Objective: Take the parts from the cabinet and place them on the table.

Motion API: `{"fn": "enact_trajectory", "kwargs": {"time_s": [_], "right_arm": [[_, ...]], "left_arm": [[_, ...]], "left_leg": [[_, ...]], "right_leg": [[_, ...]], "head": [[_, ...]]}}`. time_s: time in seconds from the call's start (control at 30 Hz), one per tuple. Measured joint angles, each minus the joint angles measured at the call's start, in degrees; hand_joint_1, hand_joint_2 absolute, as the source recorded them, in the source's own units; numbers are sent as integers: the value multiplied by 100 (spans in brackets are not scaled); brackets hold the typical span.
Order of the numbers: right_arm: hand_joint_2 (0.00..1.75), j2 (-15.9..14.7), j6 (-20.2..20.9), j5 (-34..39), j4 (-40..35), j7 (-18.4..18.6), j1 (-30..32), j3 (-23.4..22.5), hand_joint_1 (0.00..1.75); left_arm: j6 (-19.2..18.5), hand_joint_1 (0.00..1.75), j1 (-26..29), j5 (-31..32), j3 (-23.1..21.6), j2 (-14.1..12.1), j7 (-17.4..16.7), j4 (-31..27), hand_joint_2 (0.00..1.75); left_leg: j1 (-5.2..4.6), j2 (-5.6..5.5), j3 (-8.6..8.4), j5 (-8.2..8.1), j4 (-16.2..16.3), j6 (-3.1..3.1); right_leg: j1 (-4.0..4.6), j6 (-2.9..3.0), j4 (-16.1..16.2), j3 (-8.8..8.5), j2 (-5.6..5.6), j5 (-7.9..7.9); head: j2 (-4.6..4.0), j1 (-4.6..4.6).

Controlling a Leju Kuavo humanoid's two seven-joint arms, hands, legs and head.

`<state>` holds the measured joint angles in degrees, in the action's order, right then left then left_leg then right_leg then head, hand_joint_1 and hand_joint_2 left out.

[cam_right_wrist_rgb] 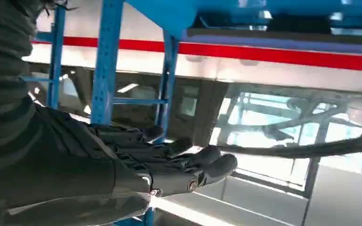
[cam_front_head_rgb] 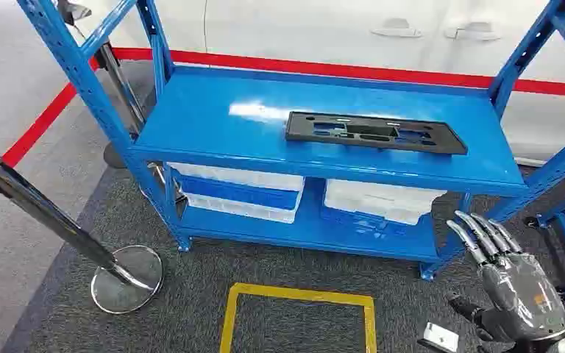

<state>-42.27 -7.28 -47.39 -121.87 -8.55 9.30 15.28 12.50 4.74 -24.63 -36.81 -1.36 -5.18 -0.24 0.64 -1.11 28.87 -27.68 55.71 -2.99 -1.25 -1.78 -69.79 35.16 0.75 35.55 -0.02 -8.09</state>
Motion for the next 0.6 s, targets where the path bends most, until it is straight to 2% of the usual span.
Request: {"fn": "enact_trajectory", "kwargs": {"time_s": [0.03,0.07,0.1,0.17,0.2,0.23,0.27,0.33,0.4,0.43,0.47,0.5,0.53,0.57,0.6], "right_arm": [[175,11,-2,11,15,-4,9,2,0],[175,20,-4,28,26,-24,9,2,0],[175,24,-4,50,37,-35,8,2,0],[175,26,-4,79,44,-87,7,-2,0],[175,31,-4,107,50,-96,5,-4,0],[175,44,-7,122,63,-103,-1,-4,0],[175,52,-9,131,61,-105,7,-15,0],[175,63,-7,144,68,-109,6,-20,0],[175,63,-4,171,63,-111,-3,-35,0],[175,63,-2,199,61,-114,-5,-53,0],[175,63,-2,223,61,-118,-6,-68,0],[175,66,-2,240,61,-118,-3,-74,0],[175,63,2,251,61,-124,-4,-74,0],[175,63,11,254,61,-131,-6,-79,0],[175,63,24,249,61,-149,-8,-87,0]], "left_arm": [[-18,0,-2,-4,-26,0,-2,0,0],[-29,0,0,-7,-37,2,-4,0,0],[-37,0,-1,-9,-51,4,-4,0,0],[-42,0,-1,-9,-88,9,-4,0,0],[-42,0,13,-7,-103,4,-4,2,0],[-42,0,-2,-7,-127,-20,-7,26,0],[-44,0,-5,-7,-155,-15,-7,26,0],[-68,0,-13,-7,-171,-11,-15,26,0],[-101,0,-28,-7,-184,-2,-28,26,0],[-105,0,-32,-7,-190,7,-28,26,0],[-105,0,-40,-7,-195,11,-28,26,0],[-105,0,-40,-7,-199,13,-28,26,0],[-107,0,-37,-7,-210,13,-31,26,0],[-114,0,-35,-7,-223,13,-35,26,0],[-125,0,-33,-7,-234,13,-37,26,0]], "left_leg": [[0,22,-5,-18,3,1],[9,35,-19,-40,12,13],[25,43,-44,-69,24,38],[96,45,-104,-179,108,142],[88,46,-56,-249,165,215],[67,37,-49,-292,250,261],[50,33,-42,-283,227,302],[66,44,-49,-280,196,330],[91,70,-67,-381,295,372],[91,76,87,-539,612,368],[88,75,316,-724,1024,364],[79,75,594,-904,1507,360],[69,76,874,-1013,1957,346],[59,75,1028,-971,2135,315],[37,75,1047,-776,2034,269]], "right_leg": [[-34,-27,-326,216,-8,59],[-68,-52,-414,319,-16,-16],[-101,-83,-246,281,-30,-221],[-176,-173,646,-96,-73,-840],[-185,-249,925,-233,-73,-849],[-109,-205,1001,-230,-68,-790],[-127,-79,938,-186,-66,-777],[-101,-2,921,-159,-55,-751],[-111,105,975,-227,-55,-748],[-97,140,985,-258,-59,-730],[-80,163,984,-269,-69,-715],[-56,190,983,-282,-75,-698],[-21,217,982,-299,-76,-679],[6,239,982,-322,-74,-661],[37,253,982,-359,-67,-637]], "head": [[0,2],[0,2],[0,2],[0,2],[0,2],[0,29],[0,20],[0,20],[0,20],[0,20],[0,20],[0,20],[0,20],[0,20],[0,20]]}}
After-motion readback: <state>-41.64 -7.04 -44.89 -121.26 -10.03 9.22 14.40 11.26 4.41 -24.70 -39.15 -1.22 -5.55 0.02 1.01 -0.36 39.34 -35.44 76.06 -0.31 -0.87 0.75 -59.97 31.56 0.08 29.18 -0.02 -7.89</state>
